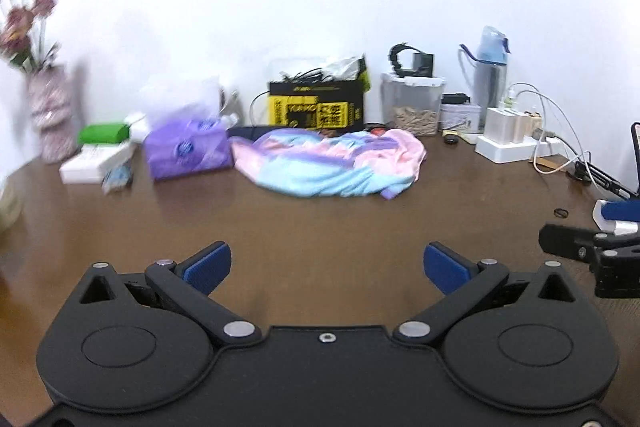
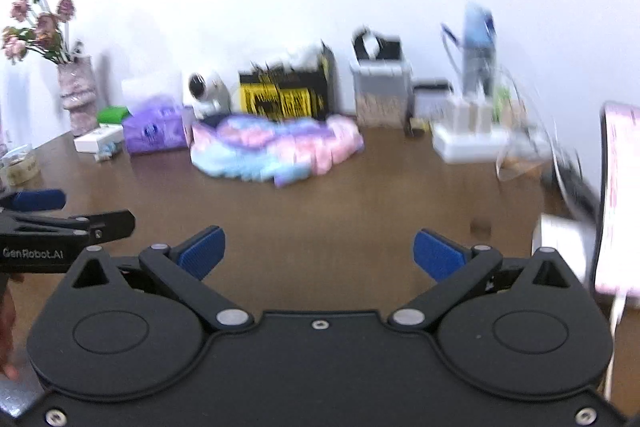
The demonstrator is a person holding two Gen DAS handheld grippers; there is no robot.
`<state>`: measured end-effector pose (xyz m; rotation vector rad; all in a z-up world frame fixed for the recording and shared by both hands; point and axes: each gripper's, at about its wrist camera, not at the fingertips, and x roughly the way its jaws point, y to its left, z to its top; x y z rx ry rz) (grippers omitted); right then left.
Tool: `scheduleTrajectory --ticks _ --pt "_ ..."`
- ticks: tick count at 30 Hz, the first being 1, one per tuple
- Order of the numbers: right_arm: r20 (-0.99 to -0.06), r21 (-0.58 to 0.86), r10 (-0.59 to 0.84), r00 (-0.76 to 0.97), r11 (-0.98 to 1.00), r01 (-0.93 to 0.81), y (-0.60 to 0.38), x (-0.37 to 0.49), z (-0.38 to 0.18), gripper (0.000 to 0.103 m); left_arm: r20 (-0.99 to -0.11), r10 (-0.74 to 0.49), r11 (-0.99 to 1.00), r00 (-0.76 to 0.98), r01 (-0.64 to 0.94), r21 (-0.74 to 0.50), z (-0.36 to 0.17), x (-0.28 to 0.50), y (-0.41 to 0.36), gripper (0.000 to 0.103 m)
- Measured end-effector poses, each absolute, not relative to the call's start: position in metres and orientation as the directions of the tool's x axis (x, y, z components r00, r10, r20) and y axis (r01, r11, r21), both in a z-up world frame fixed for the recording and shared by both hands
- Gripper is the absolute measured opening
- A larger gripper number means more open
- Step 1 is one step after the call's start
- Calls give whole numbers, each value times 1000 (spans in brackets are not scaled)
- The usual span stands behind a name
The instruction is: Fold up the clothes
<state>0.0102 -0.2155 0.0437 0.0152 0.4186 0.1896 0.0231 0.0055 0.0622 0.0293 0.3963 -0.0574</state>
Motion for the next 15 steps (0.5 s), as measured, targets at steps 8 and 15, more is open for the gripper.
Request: scheduleTrajectory --ticks 8,15 --pt "-410 -23 238 880 962 -271 -209 81 59 103 -348 -31 994 937 63 84 67 99 -8 103" --pt "-505 -186 227 833 914 -362 -186 164 42 96 -404 -34 980 914 110 165 49 158 -1 103"
